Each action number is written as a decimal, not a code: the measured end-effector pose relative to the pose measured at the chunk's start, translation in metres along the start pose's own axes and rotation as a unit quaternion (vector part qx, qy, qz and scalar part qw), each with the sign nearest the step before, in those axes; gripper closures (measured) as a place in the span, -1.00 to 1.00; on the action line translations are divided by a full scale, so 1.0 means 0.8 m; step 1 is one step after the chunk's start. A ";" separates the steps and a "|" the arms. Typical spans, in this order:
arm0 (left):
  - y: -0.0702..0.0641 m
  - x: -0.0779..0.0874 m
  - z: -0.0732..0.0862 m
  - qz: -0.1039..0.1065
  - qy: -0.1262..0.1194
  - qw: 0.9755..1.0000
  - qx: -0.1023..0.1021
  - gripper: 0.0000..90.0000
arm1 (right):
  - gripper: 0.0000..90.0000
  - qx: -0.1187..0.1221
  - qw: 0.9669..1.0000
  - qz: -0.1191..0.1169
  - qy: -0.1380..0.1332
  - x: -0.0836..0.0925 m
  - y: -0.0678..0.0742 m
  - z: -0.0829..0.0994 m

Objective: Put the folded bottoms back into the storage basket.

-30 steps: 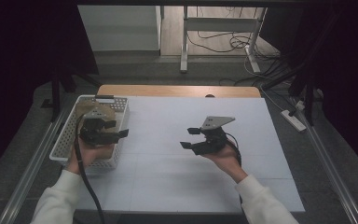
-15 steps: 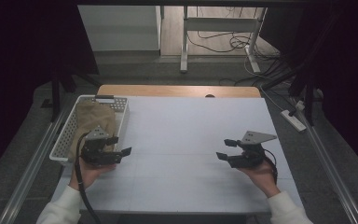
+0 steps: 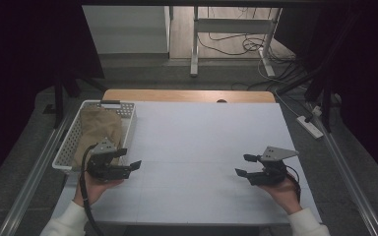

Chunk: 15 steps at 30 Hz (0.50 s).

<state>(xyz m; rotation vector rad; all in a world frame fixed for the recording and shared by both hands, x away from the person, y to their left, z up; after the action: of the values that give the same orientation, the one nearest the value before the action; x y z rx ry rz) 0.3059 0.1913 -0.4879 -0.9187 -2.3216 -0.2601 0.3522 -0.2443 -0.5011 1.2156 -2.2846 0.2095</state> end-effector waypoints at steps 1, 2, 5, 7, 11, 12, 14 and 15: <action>0.000 0.000 0.000 0.000 0.001 1.000 0.000 -0.42 | -0.25 -0.001 1.000 0.001 0.000 0.001 -0.001 0.000; 0.000 -0.001 0.000 0.000 0.000 1.000 -0.001 -0.42 | -0.25 -0.001 1.000 0.002 -0.002 0.002 -0.001 -0.001; 0.000 -0.001 -0.001 -0.003 -0.003 1.000 -0.005 -0.42 | -0.25 0.006 1.000 0.007 -0.003 0.003 -0.001 -0.001; -0.001 -0.002 -0.001 -0.002 -0.002 1.000 -0.006 -0.42 | -0.25 0.010 1.000 0.010 -0.002 0.003 -0.001 -0.001; 0.000 -0.002 -0.001 -0.003 -0.003 1.000 -0.005 -0.42 | -0.25 0.013 1.000 0.007 0.002 0.001 0.001 -0.001; 0.001 -0.002 -0.001 -0.002 -0.004 1.000 -0.005 -0.42 | -0.25 0.013 1.000 0.005 0.002 0.001 0.002 0.000; 0.001 -0.002 -0.001 -0.002 -0.004 1.000 -0.004 -0.42 | -0.25 0.015 1.000 0.005 0.001 0.000 0.003 -0.001; 0.001 -0.002 -0.001 -0.002 -0.004 1.000 -0.004 -0.42 | -0.25 0.016 1.000 0.005 0.002 0.001 0.003 0.000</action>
<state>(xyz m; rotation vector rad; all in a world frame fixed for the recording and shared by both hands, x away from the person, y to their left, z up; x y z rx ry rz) 0.3078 0.1908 -0.4885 -0.9218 -2.3309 -0.2678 0.3502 -0.2431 -0.5003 1.2196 -2.2922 0.2535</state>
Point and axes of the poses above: each handheld gripper's, and its own axes: x roughly backward along the jaws, z roughly out of its underside, y roughly to its left, the point moved 5 cm from there along -x, roughly forward along the jaws, and after that the axes turned 7 degrees about -x, right-handed, at the moved point
